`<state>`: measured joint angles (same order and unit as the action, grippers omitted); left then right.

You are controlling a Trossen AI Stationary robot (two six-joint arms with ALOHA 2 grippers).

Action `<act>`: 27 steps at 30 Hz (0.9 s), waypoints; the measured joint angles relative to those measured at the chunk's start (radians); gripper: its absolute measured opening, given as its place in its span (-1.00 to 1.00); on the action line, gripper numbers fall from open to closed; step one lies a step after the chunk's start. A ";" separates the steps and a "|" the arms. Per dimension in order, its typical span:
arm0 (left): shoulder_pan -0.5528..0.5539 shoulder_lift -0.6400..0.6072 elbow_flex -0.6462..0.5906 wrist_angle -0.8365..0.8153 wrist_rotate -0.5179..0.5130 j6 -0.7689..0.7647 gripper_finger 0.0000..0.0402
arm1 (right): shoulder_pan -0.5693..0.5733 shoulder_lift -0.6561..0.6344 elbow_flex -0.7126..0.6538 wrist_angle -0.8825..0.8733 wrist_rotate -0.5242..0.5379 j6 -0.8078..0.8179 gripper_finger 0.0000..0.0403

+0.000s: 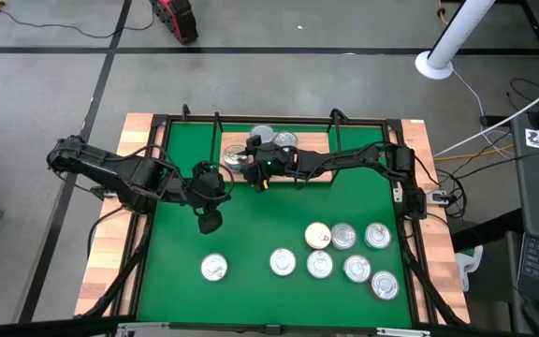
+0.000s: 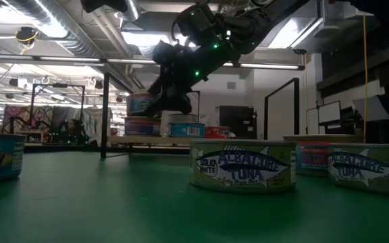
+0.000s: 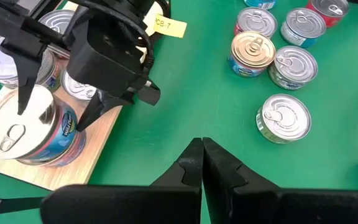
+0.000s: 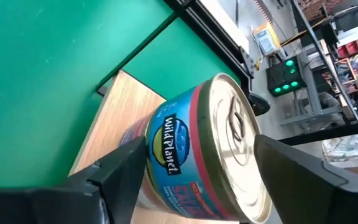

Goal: Stack canned seafood by type on shelf
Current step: Stack the blue pink tuna can on top of the other blue pink tuna can on the shelf, then stack the yellow blue tuna can on top of the other yellow blue tuna can on the shelf

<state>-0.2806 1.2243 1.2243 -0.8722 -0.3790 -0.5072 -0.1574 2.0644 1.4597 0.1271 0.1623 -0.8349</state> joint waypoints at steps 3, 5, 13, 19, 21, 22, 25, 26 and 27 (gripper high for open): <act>0.000 0.000 0.000 0.000 0.000 -0.002 -1.00 | 0.000 0.000 0.000 -0.004 0.000 0.000 0.47; 0.000 0.000 0.000 0.000 0.000 -0.002 -1.00 | 0.000 0.000 0.000 -0.001 0.001 0.000 0.47; 0.000 0.000 0.000 0.000 0.000 -0.009 -1.00 | 0.001 0.000 0.058 -0.084 0.001 0.027 0.47; -0.013 0.000 0.000 -0.001 0.000 -0.016 -1.00 | 0.038 0.000 0.138 -0.194 0.067 0.027 0.47; -0.025 0.000 0.000 -0.001 0.001 -0.017 -1.00 | 0.062 0.000 0.171 -0.276 0.122 0.027 0.47; -0.032 0.000 0.000 -0.001 0.001 -0.018 -1.00 | 0.075 -0.001 0.189 -0.321 0.150 0.027 0.47; -0.061 0.000 0.000 -0.002 0.001 -0.029 -1.00 | 0.119 -0.010 0.226 -0.461 0.204 0.027 0.47; -0.072 0.000 0.000 -0.002 0.001 -0.038 -1.00 | 0.134 -0.015 0.234 -0.509 0.211 0.030 0.47; -0.084 0.002 0.000 -0.002 0.001 -0.049 -1.00 | 0.150 -0.021 0.236 -0.559 0.215 0.041 0.47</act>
<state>-0.3646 1.2261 1.2243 -0.8744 -0.3782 -0.5557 -0.0070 2.0437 1.6956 -0.4321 0.3771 -0.7942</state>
